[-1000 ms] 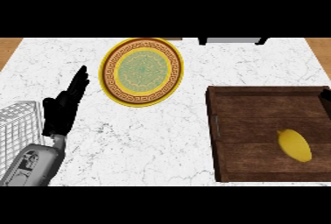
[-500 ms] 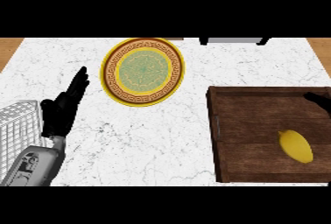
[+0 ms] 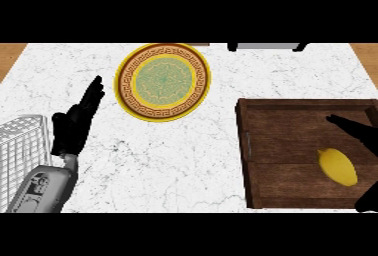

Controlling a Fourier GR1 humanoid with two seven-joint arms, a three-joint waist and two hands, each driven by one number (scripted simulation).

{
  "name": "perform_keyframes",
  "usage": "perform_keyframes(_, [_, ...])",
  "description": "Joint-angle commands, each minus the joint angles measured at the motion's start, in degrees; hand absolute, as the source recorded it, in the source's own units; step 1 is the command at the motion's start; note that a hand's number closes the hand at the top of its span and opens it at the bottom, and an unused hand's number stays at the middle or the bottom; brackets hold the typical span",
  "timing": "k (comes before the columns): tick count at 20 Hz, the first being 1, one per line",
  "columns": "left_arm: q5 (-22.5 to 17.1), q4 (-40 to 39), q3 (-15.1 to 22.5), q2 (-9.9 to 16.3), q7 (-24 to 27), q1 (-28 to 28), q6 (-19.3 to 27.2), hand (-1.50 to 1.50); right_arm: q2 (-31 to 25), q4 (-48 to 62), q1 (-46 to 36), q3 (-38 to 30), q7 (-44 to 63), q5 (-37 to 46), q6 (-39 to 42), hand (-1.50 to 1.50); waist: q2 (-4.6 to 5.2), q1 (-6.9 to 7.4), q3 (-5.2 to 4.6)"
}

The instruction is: Pick the lemon from the tray and place it in the plate

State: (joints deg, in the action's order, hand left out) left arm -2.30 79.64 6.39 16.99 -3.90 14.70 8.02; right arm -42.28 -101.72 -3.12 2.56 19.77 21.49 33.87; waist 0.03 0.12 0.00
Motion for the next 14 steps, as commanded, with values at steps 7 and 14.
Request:
perform_keyframes(7, [3.7,0.7,-2.1,-2.6,-1.3,0.3,-1.2,0.00,5.2,11.3,-3.9,-0.2,-5.9,10.2,1.7,-1.50,-0.01,0.00,0.01])
perform_keyframes(14, [2.7,4.3,-5.0,-2.4,-3.2,-1.5,-3.9,0.00,6.5,12.1,-0.7,-1.7,-14.2,15.1,-2.0,1.50,-0.09,-0.11,0.01])
